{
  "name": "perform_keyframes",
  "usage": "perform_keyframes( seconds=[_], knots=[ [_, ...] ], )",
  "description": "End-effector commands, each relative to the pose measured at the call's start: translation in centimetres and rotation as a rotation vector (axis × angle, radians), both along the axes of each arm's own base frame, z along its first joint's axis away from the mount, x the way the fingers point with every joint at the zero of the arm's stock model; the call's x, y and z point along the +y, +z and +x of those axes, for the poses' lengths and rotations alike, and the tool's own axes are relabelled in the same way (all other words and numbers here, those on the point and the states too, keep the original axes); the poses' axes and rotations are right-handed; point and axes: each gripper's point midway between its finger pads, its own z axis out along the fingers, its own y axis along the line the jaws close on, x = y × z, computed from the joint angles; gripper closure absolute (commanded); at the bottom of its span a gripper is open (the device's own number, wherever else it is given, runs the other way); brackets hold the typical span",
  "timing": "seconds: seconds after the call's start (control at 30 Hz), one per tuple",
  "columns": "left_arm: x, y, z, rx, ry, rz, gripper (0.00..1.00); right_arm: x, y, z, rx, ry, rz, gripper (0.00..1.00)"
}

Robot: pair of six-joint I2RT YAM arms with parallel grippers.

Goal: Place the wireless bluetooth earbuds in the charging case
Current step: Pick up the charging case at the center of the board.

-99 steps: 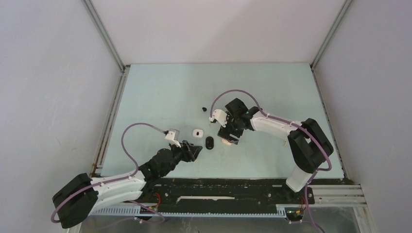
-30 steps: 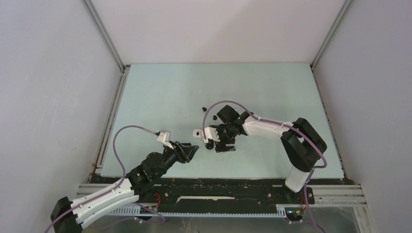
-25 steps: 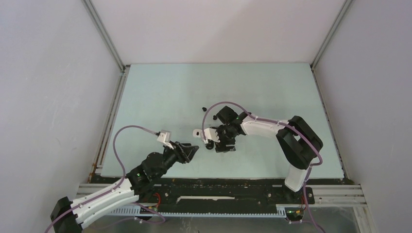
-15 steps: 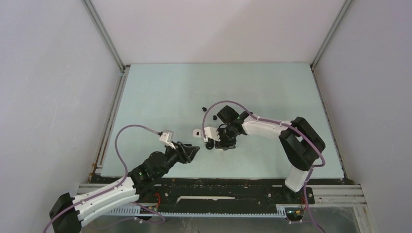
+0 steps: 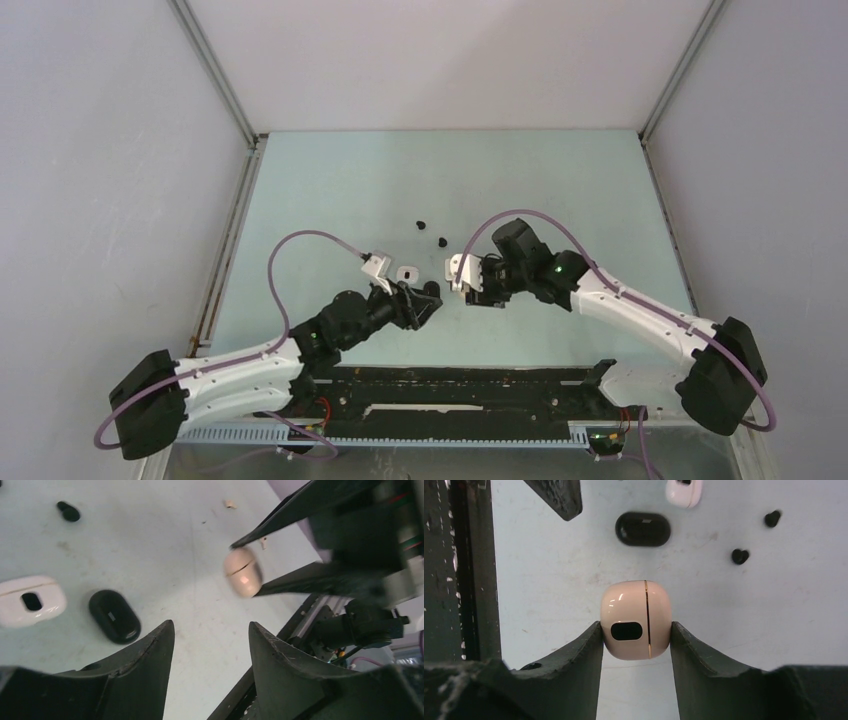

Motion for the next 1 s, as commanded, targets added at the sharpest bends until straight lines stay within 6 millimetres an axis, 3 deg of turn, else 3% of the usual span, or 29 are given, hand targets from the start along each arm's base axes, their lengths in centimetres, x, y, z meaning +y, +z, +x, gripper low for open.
perform_keyframes(
  seconds=[0.0,0.1,0.3,0.53,0.83,0.97],
  knots=[
    [-2.8,3.9,-0.2,-0.07,-0.098,-0.069,0.38,-0.3,-0.7,0.5,-0.036,-0.031,0.017,0.63],
    [-3.8,4.3,0.1,-0.036,-0.107,-0.075,0.37,-0.3,-0.3,0.3,-0.052,-0.027,0.035,0.63],
    [-5.7,3.2,1.2,0.062,-0.089,-0.05,0.37,-0.1,1.0,-0.2,-0.075,-0.006,0.08,0.63],
    [-8.3,3.2,0.8,0.116,-0.165,-0.112,0.41,0.1,1.7,-1.1,-0.067,0.015,0.118,0.63],
    [-9.5,2.8,0.1,0.155,-0.218,-0.172,0.56,0.3,1.7,-1.3,-0.067,0.026,0.117,0.62],
    [-9.5,3.1,0.1,0.165,-0.221,-0.211,0.55,0.2,1.6,-1.4,-0.074,0.032,0.116,0.62]
  ],
)
